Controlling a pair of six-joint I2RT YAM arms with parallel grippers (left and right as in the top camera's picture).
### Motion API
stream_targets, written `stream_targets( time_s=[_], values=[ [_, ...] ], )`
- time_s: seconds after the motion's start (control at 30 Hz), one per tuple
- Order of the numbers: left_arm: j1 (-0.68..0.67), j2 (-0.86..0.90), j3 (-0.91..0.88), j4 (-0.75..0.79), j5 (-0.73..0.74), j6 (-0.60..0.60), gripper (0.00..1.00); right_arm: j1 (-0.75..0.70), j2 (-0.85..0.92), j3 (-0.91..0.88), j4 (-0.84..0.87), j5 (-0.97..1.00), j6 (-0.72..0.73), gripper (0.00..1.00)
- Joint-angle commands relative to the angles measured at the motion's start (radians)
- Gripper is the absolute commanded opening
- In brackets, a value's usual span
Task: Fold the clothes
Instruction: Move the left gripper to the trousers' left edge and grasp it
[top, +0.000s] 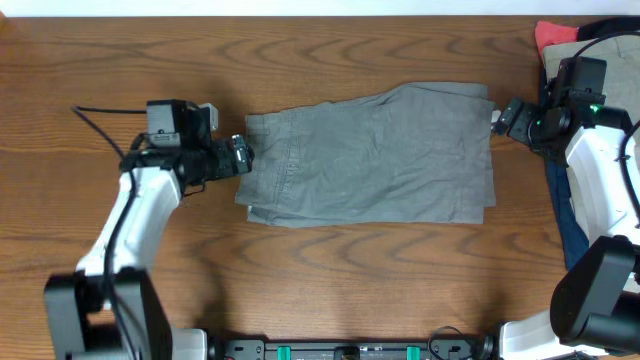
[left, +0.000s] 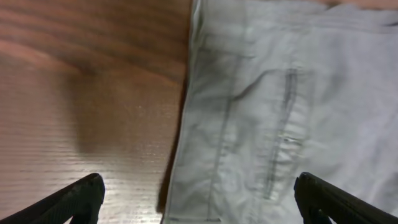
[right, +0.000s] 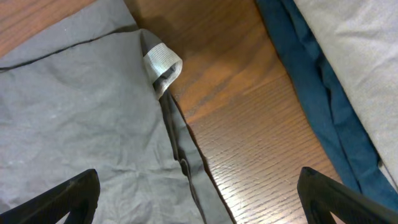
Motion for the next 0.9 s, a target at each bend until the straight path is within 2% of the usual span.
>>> stream_targets(
  time_s=[0.0,0.6,0.7,0.8,0.87],
  values=[
    [-0.016,0.066,0.014,0.021,0.002,-0.027,0.98,-0.003,-0.001,0.017,0.002,0.014,-0.008,0.99],
    [-0.173,0.316,0.014,0.100,0.003,-0.028,0.98,-0.003,-0.001,0.017,0.002,0.014,-0.008,0.99],
    [-0.178,0.343,0.014,0.100,0.002,-0.028,0.73,-0.003,-0.001,0.017,0.002,0.014,-0.008,0.99],
    [-0.178,0.352,0.014,0.100,-0.004,-0.027,0.40,-0.003,-0.001,0.017,0.002,0.014,-0.008,0.99],
    [-0.177,0.348,0.014,0.100,-0.018,-0.028,0.12,-0.003,-0.001,0.017,0.002,0.014,-0.008,0.99]
  ],
)
